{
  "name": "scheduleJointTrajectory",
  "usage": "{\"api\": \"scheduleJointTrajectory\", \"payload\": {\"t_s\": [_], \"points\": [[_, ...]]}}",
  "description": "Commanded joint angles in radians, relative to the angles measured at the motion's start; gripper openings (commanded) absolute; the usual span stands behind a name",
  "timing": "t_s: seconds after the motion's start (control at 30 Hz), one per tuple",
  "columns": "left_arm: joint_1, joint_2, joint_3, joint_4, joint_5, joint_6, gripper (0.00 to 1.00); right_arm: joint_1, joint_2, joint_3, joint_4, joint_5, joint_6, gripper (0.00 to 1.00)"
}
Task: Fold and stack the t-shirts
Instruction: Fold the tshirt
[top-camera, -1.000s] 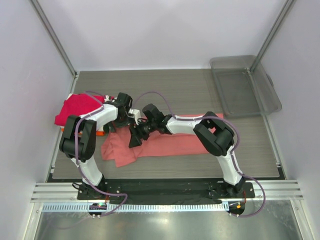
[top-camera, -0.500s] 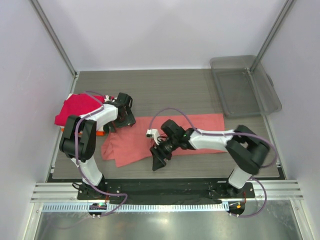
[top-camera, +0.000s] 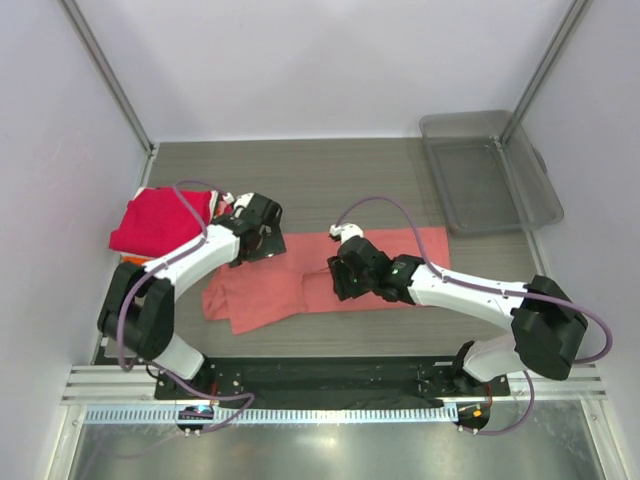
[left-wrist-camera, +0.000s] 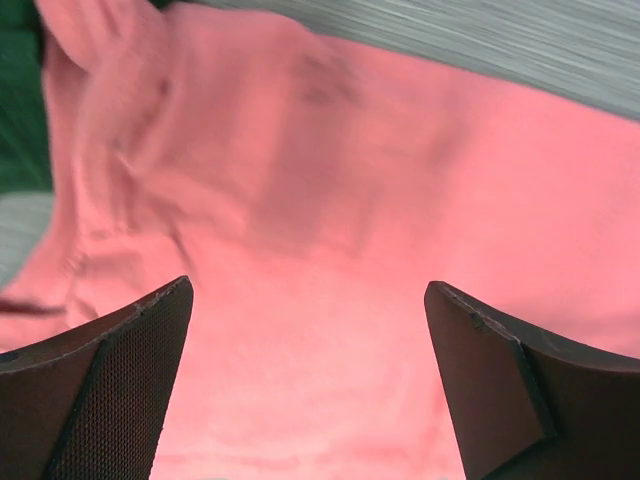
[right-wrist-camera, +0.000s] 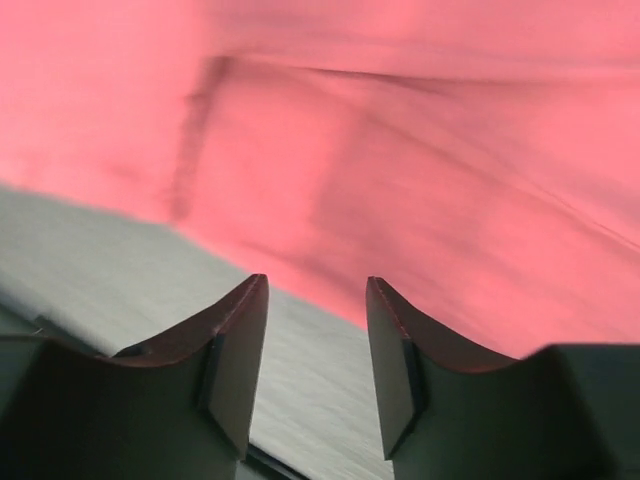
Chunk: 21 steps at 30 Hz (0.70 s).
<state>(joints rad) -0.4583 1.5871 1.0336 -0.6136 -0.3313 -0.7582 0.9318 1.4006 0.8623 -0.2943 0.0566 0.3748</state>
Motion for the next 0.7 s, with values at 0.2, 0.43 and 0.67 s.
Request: {"api": "scheduleJointTrajectory", "payload": {"t_s": [0.2, 0.43, 0.67], "points": [[-0.123, -0.136, -0.049, -0.121, -0.032, -0.156, 0.99, -0.103, -0.064, -0.051, -0.347, 0.692, 0.429, 0.20], [-0.109, -0.017, -0.032, -0.086, -0.046, -0.158, 0.99, -0.237, -0.074, -0.094, -0.341, 0.732, 0.490, 0.01], [-0.071, 0.160, 0.078, -0.095, -0.057, -0.144, 0.99, -0.241, 0.107, -0.108, -0.298, 0.681, 0.467, 0.01]]}}
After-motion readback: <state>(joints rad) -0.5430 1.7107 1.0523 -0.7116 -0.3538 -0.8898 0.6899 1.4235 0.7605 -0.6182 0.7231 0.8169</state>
